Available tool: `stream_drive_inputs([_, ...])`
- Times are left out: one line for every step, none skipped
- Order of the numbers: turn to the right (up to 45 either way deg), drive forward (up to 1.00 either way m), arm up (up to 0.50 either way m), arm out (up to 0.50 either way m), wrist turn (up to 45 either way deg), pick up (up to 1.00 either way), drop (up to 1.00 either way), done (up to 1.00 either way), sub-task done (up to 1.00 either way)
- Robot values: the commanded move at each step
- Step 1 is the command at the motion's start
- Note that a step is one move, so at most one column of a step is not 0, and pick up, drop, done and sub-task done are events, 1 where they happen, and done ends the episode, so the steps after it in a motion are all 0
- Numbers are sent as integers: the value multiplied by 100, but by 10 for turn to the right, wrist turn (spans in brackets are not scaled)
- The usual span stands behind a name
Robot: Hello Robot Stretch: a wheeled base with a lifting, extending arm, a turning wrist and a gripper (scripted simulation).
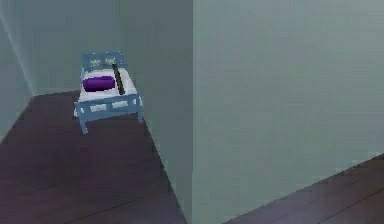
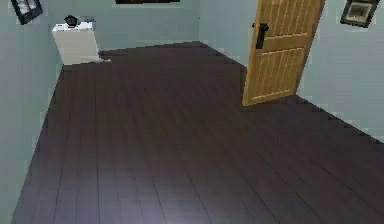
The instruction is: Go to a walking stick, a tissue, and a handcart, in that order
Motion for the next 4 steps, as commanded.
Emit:
stream_drive_inputs([-420, 0, 0, 0, 0, 0, 0, 0, 0])
stream_drive_inputs([0, 70, 0, 0, 0, 0, 0, 0, 0])
stream_drive_inputs([210, 0, 0, 0, 0, 0, 0, 0, 0])
stream_drive_inputs([0, 100, 0, 0, 0, 0, 0, 0, 0])
